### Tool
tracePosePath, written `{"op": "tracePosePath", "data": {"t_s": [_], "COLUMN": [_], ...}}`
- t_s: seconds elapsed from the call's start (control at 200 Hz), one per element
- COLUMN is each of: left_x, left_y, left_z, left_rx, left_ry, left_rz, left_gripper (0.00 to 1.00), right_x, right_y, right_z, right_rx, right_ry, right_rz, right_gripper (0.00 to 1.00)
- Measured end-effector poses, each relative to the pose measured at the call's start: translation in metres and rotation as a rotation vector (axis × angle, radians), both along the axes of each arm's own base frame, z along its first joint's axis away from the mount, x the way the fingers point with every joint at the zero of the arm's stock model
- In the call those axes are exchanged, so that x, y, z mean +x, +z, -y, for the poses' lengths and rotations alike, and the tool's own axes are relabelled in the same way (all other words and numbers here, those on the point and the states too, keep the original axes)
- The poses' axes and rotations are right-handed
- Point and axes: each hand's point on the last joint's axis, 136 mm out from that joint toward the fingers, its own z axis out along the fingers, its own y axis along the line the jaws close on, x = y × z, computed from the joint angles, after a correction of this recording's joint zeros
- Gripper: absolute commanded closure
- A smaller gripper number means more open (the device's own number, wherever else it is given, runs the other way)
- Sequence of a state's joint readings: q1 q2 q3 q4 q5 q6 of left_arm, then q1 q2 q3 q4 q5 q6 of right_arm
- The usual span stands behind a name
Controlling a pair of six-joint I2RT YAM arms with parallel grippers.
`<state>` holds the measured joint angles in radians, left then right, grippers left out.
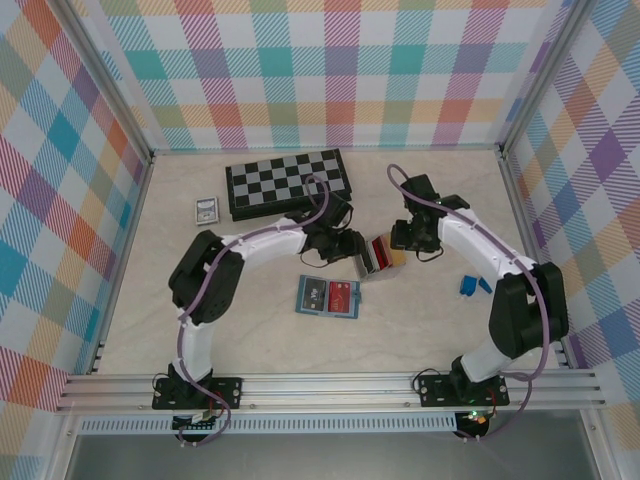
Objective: Put the credit cards into the card holder
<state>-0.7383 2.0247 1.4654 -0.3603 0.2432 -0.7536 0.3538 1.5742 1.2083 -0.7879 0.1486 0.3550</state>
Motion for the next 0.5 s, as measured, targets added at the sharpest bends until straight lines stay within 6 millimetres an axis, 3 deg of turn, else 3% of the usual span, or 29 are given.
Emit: {"op": "tracePosePath", "data": {"t_s": [0.14, 0.5], "left_x": [0.004, 0.006], "left_y": [-0.019, -0.021], "left_z": [0.004, 0.012], "left_rx": [0.027, 0.007], "left_ry": [0.013, 0.021], "left_rz": [-0.048, -0.071], "left_gripper": [0.51, 0.58], "right_x": [0.003, 0.006], "right_y": [-0.004, -0.013], "right_z": [-0.002, -0.004], "right_rx": [-0.001, -0.004], "right_ry": [0.020, 0.049], "right_rz": [-0.013, -0.043], "right_gripper": [0.48, 0.48]}}
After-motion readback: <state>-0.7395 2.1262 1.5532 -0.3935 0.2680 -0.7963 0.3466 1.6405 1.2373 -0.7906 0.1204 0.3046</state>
